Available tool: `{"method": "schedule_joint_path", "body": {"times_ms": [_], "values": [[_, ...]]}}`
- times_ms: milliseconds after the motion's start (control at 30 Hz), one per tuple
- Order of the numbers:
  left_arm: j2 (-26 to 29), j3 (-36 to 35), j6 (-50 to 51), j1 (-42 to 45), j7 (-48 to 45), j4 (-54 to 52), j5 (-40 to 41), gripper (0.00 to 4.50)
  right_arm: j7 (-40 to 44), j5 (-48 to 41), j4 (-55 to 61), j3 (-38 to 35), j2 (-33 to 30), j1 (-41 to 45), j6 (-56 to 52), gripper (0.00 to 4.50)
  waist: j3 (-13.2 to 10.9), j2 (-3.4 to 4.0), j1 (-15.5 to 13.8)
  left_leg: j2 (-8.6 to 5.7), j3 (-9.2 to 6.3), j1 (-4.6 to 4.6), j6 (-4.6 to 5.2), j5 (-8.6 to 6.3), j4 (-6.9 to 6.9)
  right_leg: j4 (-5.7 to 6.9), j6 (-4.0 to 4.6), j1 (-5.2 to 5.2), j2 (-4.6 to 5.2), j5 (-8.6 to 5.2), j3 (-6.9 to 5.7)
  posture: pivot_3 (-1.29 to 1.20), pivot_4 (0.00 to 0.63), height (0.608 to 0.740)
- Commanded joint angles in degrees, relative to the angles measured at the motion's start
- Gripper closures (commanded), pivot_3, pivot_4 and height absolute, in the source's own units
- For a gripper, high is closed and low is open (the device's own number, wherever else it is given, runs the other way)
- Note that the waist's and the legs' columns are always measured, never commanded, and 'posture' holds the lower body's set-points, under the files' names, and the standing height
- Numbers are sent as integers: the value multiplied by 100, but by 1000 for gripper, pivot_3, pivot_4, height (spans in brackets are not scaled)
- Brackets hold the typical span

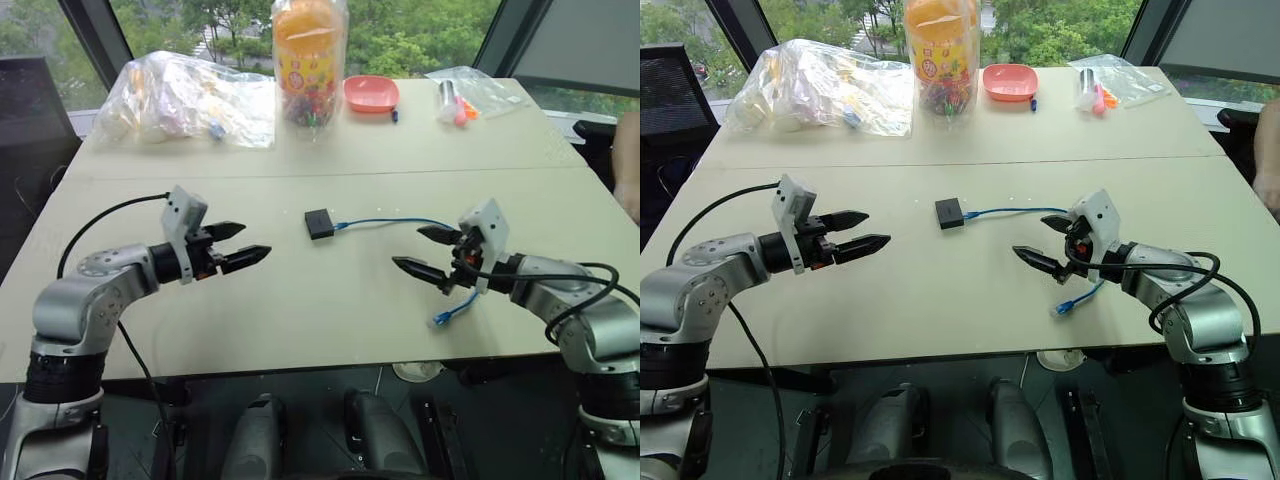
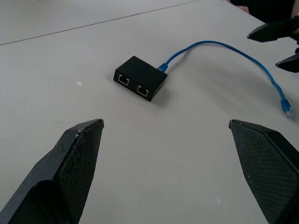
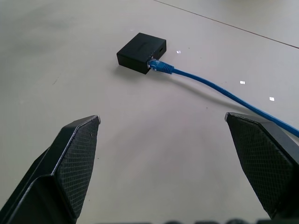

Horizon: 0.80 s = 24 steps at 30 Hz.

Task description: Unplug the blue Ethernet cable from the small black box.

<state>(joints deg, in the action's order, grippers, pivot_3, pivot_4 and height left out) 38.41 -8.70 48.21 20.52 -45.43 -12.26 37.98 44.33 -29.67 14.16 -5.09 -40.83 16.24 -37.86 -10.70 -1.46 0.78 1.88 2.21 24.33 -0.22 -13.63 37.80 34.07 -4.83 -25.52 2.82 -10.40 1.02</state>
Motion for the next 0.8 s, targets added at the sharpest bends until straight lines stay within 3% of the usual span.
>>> {"method": "schedule_joint_path", "body": {"times_ms": [33, 533, 633, 800], "values": [[28, -198, 96, -3, 24, -241, 221, 41, 49, 35, 25, -29, 44, 108, 167, 0, 0, 0, -1, 0, 0, 0, 0, 0, 0, 0, 0, 0, 0, 0, 0, 0, 150, 740], [-48, -63, -158, 174, 40, 48, 51, 41, 66, 171, -89, 2, 86, 95, 311, 0, 0, 0, -7, -2, 1, 0, 0, 0, 2, 2, 0, 1, -2, 0, 0, 0, 150, 740], [14, 7, -597, 398, -230, 496, -198, 41, 243, 436, -478, 304, 87, 493, 533, 0, 0, 0, 0, -3, 2, -1, 0, 0, 4, 2, 0, 2, -2, 1, 0, 0, 150, 740], [540, 509, -1352, 1083, -1386, 1538, -748, 41, 721, 1634, -2021, 1363, 227, 1780, 1805, 0, -1, 2, 39, 2, 6, -5, 1, 1, 13, 5, 16, -1, -13, 12, 1, 0, 150, 740]]}}
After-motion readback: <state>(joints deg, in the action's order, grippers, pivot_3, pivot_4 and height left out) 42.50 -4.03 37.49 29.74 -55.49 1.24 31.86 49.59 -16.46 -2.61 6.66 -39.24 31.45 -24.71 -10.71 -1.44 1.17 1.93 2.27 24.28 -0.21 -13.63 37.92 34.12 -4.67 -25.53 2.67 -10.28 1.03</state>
